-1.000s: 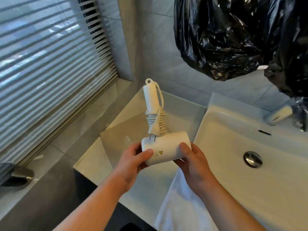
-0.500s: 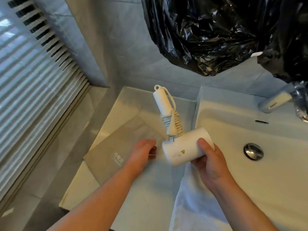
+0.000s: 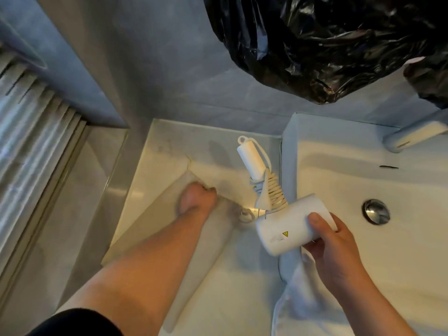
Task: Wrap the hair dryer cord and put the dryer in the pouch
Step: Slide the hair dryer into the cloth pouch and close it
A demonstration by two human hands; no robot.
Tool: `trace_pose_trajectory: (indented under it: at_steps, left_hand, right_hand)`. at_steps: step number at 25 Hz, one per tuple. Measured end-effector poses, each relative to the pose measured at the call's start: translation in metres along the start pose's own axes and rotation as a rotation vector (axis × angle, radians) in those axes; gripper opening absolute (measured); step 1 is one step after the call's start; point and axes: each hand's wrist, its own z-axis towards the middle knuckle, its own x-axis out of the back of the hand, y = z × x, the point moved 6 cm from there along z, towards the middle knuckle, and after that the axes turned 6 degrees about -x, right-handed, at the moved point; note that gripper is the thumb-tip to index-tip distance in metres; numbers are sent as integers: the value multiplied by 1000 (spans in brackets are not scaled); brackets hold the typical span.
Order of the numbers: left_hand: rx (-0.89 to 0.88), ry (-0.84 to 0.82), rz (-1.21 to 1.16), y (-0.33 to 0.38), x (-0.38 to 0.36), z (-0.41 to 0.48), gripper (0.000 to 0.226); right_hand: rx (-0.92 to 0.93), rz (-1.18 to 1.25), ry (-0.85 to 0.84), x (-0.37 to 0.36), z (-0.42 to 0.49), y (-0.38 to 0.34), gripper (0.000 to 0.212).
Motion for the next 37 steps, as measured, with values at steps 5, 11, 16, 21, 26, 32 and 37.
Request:
trace_pose_trajectory:
  at_steps: [5,11,16,21,26,32,37]
  left_hand:
    - [-188,-88,-41,9,7,-6,29]
    - [-713,-112,207,63,72,-17,9]
    - [-1024,-27,380,103,116,-46,19]
    - [-1207,132,491,134,147,-78,21]
    - [-1117,55,442,110,119,-89,16]
    - [-830,-98,315,48,68,-82,20]
    - [-756,-84,243,38,53,-83,16]
  right_hand:
    - [6,-15,29,-3,-5,-1,15]
    - [3,-11,18,-2,-27,-2,21]
    - [7,-44,-1,7,-55,0,26]
    - [7,-111,-10,20,-86,8,61]
    - [-100,-65,2,22,-102,44,30]
    - [-322,31,1,-3,-112,117,39]
    - [-372,90,-24,-15,-111,139,35]
